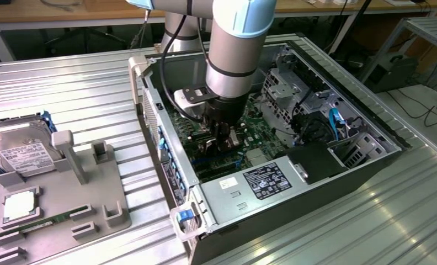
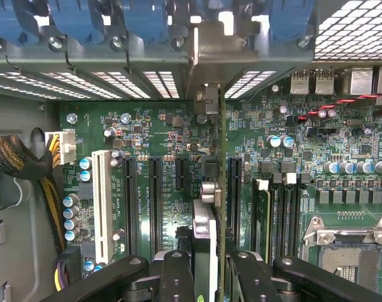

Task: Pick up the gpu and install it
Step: 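Insert the gpu into the slot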

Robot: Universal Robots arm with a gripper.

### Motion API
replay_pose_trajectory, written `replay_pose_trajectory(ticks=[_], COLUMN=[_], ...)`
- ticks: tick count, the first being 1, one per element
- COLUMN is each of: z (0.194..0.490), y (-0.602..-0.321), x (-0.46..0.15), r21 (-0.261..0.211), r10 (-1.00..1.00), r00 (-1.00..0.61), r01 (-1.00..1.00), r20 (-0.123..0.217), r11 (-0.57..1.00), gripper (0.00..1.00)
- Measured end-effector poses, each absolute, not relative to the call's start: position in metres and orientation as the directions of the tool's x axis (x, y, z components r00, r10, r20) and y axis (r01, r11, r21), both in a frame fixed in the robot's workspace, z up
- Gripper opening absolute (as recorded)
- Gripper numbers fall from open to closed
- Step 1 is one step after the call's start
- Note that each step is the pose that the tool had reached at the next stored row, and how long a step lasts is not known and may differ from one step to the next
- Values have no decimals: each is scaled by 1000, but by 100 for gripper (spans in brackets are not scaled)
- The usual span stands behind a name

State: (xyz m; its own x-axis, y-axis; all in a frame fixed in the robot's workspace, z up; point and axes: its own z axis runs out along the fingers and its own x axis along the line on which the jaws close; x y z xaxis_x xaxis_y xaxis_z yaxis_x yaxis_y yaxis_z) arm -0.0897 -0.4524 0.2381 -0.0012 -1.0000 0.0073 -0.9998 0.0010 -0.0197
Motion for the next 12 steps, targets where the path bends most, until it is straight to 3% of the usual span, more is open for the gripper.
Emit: replay_pose_trajectory(ticks=[12], z=[236], y=[-452], x=[-90], r21=[-20], r10=[-1000], r00=[-1], r01=[-1000], r20=[7], r11=[1], gripper=[28])
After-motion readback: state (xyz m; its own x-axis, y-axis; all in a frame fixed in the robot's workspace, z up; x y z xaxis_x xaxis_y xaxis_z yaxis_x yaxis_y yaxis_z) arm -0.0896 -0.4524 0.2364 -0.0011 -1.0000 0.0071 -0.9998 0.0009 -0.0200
